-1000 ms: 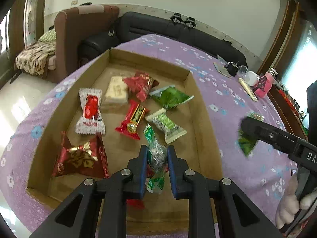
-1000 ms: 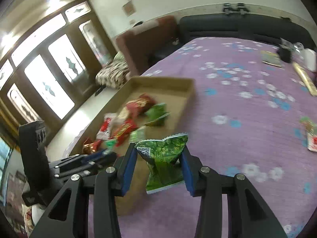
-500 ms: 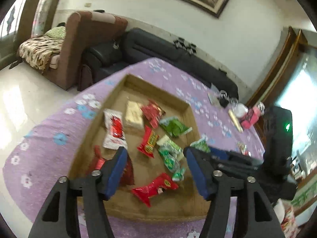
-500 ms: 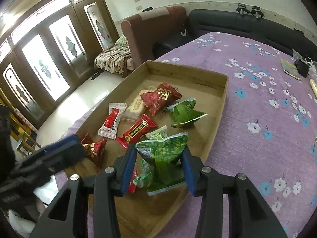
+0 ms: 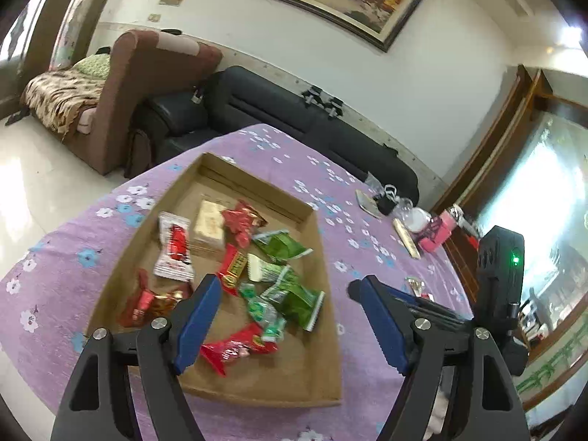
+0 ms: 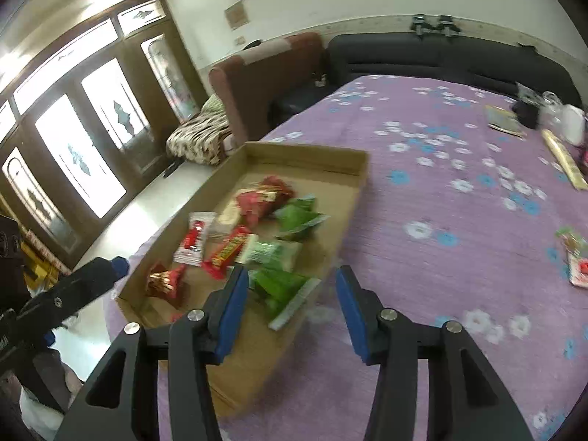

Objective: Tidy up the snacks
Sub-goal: 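Carry the green candy and green bag into the tray and open both tools, then grasp the clear bag of brown snack with the right tool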

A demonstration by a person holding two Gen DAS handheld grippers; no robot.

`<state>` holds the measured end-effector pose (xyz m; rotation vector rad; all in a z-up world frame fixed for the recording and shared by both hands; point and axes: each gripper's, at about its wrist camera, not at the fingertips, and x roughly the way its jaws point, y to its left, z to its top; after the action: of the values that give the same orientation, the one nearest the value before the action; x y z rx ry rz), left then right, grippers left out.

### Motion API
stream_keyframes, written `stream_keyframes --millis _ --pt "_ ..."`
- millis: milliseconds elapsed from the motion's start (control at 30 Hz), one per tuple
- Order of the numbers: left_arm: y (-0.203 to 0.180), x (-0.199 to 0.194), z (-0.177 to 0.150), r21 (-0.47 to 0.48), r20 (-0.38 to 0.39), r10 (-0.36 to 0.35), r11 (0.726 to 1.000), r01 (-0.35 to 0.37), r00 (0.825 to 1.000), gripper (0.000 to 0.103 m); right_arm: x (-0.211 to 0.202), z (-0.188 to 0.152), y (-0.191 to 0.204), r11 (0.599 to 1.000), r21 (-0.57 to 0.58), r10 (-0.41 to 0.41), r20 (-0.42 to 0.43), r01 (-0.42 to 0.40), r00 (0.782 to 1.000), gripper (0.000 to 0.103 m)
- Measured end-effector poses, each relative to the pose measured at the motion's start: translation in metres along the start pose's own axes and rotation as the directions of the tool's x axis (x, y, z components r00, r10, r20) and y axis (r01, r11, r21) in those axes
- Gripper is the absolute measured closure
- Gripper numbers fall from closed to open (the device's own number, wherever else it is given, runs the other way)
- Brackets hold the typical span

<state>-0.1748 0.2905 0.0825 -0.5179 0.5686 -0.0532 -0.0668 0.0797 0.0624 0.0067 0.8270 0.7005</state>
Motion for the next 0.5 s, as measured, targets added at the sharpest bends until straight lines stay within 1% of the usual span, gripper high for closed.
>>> stream_keyframes --millis 67,167,267,367,400,500 --pt "-0.011 0.002 -0.002 0.028 -0.014 0.001 1.000 -0.001 1.000 0.022 -0.009 -0.004 -0.020 0.999 0.030 -0.018 0.008 0.018 1.000 0.054" --pt "-0.031 0.006 -0.007 0.078 -0.038 -0.012 0.997 0.015 0.999 0.022 -0.027 -0.010 -0.061 0.993 0.109 -0.057 0.023 0.054 0.998 0.054" --pt "-0.049 0.011 -0.013 0.128 -0.059 -0.025 0.991 0.033 0.998 0.022 -0.050 -0.015 -0.116 0.970 0.221 -0.112 0.047 0.099 0.993 0.054" --pt "-0.067 0.018 -0.020 0.176 -0.085 -0.043 0.983 0.058 0.995 0.022 -0.078 -0.021 -0.175 0.924 0.354 -0.181 0.075 0.143 0.981 0.054" --pt "-0.074 0.022 -0.023 0.195 -0.099 -0.050 0.978 0.069 0.994 0.022 -0.090 -0.024 -0.199 0.898 0.409 -0.213 0.086 0.161 0.973 0.054" --pt "-0.089 0.035 -0.031 0.228 -0.142 -0.060 0.969 0.092 0.988 0.022 -0.110 -0.029 -0.248 0.833 0.517 -0.287 0.102 0.196 0.952 0.054"
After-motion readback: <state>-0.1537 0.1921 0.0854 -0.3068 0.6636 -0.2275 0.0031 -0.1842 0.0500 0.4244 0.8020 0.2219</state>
